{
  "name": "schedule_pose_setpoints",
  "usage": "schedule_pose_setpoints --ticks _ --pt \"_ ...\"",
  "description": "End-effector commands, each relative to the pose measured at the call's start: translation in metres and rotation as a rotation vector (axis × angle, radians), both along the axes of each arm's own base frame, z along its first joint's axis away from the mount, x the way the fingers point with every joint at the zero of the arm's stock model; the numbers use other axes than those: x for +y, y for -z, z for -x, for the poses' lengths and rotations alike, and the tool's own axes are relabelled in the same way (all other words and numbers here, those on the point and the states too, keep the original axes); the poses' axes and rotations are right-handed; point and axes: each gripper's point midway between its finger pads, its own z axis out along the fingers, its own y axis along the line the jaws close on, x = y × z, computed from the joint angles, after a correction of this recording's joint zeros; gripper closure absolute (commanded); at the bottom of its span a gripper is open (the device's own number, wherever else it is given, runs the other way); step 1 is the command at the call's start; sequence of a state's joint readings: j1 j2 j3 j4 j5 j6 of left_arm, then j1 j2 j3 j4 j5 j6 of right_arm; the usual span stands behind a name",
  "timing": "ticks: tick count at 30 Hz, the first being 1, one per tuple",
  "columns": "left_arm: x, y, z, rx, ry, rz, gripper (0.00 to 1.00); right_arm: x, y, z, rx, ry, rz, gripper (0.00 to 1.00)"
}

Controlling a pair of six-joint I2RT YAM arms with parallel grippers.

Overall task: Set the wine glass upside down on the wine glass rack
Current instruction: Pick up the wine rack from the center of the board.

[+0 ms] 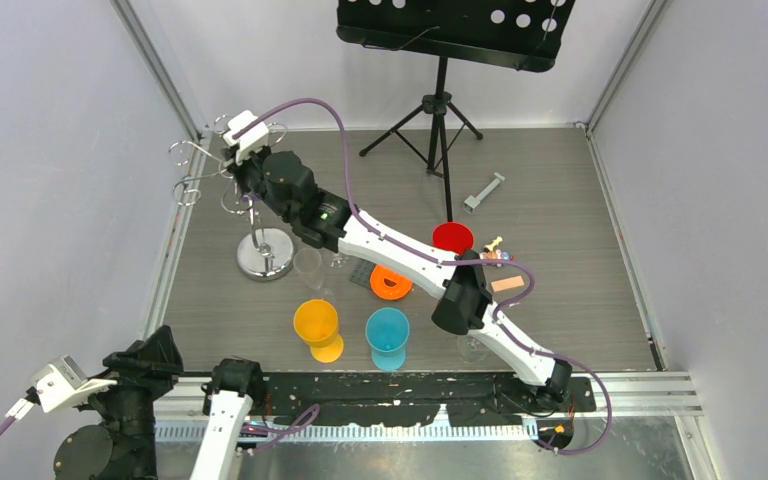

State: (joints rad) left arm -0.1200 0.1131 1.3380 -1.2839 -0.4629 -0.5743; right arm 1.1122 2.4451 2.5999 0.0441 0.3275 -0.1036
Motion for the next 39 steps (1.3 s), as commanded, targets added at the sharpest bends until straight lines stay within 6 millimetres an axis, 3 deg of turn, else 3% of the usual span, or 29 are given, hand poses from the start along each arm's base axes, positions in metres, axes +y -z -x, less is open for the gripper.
schedule_pose_setpoints --ticks 1,13,39 --pt "-0.001 -0.007 0.000 -0.042 0.009 0.020 0.47 -0.072 -0.174 0.035 -0.185 0.008 -0.333 0.95" --pt "-0.001 -0.005 0.001 -0.040 0.006 0.024 0.47 -0.060 -0.178 0.057 -0.195 -0.048 -0.343 0.95" --pt "-0.002 0.001 0.001 -0.030 0.011 0.036 0.47 -0.088 -0.223 0.071 -0.264 -0.052 -0.426 0.95"
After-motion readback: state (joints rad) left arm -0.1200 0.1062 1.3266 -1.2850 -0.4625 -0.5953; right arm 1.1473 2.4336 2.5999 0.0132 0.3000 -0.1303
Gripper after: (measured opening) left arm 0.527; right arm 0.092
